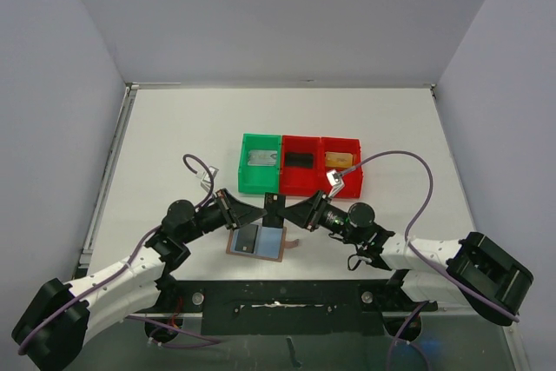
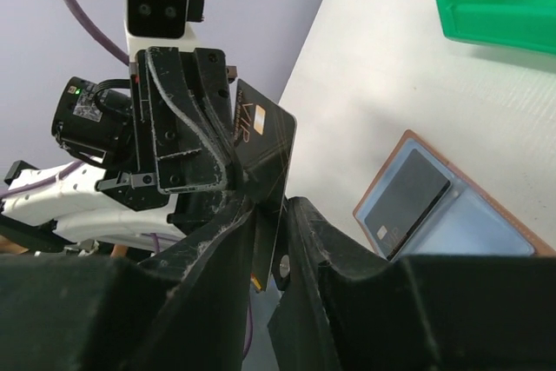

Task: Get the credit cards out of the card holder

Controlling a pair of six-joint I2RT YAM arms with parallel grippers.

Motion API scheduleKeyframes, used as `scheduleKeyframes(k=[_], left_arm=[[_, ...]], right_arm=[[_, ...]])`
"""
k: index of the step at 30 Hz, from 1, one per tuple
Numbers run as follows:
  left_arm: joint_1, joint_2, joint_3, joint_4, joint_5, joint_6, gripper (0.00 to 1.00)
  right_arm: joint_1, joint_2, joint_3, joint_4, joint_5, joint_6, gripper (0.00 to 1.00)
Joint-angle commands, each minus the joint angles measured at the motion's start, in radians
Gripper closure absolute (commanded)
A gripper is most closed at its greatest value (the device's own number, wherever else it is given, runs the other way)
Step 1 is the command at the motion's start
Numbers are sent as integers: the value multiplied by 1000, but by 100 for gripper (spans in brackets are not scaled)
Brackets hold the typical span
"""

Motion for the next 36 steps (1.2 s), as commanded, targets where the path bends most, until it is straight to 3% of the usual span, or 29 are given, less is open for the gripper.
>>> scheduleKeyframes(k=[1,10,21,23,30,33,36], left_arm=[[-3,-16,-2,87,17,-1,100],[-3,-8,-4,114,26,-10,100],[-3,-19,-9,103,28,-13,100],[-3,-25,7,59,21,-3,100],[-3,-47,91,-164,-9,95,52],[-3,-68,103,-223,-42,114,39],[-4,-109,107,-285,-85,124,33]], right_arm=[[-5,-2,6,136,-39,4,78],[-10,11,20,167,-79,5,77],[-9,-15,31,141,-86,-12,100],[-10,-33,31,116,-75,-23,100],[-9,-128,37,-45,-12,-67,100],[-7,-171,37,-118,31,-86,100],[-6,-214,33,-176,71,-103,100]])
